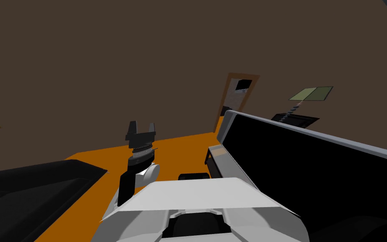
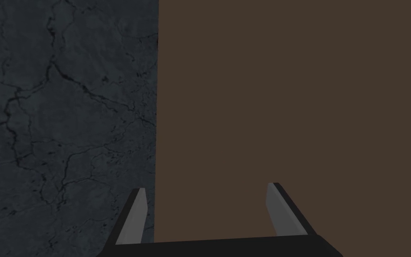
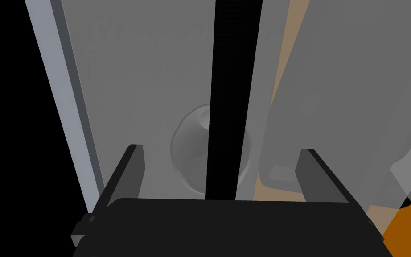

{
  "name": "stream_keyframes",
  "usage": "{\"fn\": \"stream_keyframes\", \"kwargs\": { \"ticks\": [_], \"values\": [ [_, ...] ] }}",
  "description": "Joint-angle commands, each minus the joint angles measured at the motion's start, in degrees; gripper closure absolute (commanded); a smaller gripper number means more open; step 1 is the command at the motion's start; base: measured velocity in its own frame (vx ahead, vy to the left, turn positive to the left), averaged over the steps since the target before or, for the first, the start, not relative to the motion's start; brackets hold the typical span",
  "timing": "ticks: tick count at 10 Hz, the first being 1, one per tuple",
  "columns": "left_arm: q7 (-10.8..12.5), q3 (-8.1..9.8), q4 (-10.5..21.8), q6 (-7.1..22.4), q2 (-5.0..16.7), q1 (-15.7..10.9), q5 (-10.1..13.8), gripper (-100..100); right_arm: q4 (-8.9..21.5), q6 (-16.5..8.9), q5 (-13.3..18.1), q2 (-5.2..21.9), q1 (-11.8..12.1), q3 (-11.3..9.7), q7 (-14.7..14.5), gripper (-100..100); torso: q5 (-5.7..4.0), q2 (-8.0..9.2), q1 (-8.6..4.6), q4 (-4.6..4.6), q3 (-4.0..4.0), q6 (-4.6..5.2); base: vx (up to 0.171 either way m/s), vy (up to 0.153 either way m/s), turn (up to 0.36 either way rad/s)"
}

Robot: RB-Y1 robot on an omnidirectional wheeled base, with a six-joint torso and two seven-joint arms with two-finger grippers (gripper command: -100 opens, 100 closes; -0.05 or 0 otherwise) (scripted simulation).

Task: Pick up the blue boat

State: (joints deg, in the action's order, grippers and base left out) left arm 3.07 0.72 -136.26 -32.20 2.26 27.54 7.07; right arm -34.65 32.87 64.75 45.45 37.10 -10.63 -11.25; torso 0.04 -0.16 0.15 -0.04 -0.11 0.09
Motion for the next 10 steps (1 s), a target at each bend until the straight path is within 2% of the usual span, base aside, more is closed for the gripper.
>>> {"fn": "stream_keyframes", "kwargs": {
  "ticks": [1, 2, 4, 7, 8, 10],
  "values": [
    [0.0, 0.0, 0.0, 0.0, 0.0, 0.0, 0.0, 0, 0.0, 0.0, 0.0, 0.0, 0.0, 0.0, 0.0, 0, 0.0, 0.0, 0.0, 0.0, 0.0, 0.0, 0.0, 0.0, 0.0],
    [0.0, 0.0, 0.0, 0.0, 0.0, 0.0, 0.0, 0, 1.69, -1.05, -0.44, -1.53, -1.63, -1.05, 1.2, -100, 0.0, 0.06, 0.0, 0.02, 0.04, 0.0, -0.08, -0.028, 0.271],
    [0.0, 0.0, 0.01, 0.01, 0.0, -0.02, 0.0, 0, 3.82, -2.35, -0.99, -3.46, -3.67, -2.36, 2.68, -100, -0.04, 0.48, -0.17, 0.11, 0.28, -0.03, -0.151, -0.049, 0.236],
    [0.0, 0.0, 0.01, 0.01, 0.0, -0.01, 0.0, 0, 3.56, -2.66, -0.9, -3.49, -3.71, -2.66, 3.34, -100, -0.02, 0.44, -0.03, 0.11, 0.27, 0.01, -0.076, -0.003, 0.059],
    [0.0, 0.0, 0.0, 0.0, 0.0, 0.0, 0.0, 0, 3.66, -2.67, -0.93, -3.55, -3.77, -2.67, 3.3, 100, 0.0, 0.27, -0.02, 0.07, 0.17, 0.03, -0.007, 0.0, -0.004],
    [0.0, 0.0, 0.0, 0.0, 0.0, 0.0, 0.0, 0, 3.64, -2.55, -0.93, -3.62, -3.73, -2.7, 3.33, 100, -0.02, 0.15, -0.12, 0.06, 0.1, -0.01, 0.0, 0.0, 0.0]
  ]
}}
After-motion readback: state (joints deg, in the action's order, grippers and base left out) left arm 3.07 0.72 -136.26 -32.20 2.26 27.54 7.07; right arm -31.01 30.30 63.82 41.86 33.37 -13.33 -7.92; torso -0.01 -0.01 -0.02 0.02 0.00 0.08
